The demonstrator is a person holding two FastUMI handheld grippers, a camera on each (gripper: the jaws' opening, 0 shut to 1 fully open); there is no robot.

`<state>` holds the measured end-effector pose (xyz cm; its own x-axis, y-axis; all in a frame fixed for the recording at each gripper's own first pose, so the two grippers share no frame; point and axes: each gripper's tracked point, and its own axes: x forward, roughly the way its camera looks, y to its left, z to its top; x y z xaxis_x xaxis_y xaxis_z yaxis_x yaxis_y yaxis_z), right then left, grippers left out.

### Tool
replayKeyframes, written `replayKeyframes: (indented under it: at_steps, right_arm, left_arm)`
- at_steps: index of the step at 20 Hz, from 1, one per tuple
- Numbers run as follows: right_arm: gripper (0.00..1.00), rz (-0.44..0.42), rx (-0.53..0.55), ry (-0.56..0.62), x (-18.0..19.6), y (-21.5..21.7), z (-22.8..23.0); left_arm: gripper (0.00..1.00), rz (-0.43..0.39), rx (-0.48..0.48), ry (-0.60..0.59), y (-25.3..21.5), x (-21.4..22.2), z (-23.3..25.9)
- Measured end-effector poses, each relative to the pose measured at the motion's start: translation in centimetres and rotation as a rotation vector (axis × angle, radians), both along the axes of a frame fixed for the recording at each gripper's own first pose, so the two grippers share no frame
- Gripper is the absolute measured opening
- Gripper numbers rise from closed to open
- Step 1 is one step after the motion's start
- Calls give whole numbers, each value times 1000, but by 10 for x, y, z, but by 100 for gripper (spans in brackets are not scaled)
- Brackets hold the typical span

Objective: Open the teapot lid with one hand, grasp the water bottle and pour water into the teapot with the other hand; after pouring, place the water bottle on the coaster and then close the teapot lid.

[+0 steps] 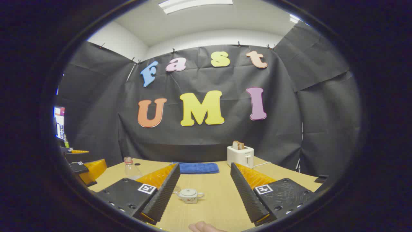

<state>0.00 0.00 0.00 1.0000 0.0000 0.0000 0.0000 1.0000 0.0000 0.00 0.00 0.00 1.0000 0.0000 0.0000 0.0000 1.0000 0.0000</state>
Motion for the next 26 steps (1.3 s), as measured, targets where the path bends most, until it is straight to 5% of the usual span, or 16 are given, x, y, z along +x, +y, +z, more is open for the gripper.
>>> replayKeyframes:
  at_steps: [15,26]
  right_arm:
    - [97,-8,-109,128,56,13,-78]
    - [97,56,-107,205,111,33,-139]
  left_arm:
    - [100,-21,-86,31,10,15,-14]
    - [99,-28,-27,74,-7,26,-34]
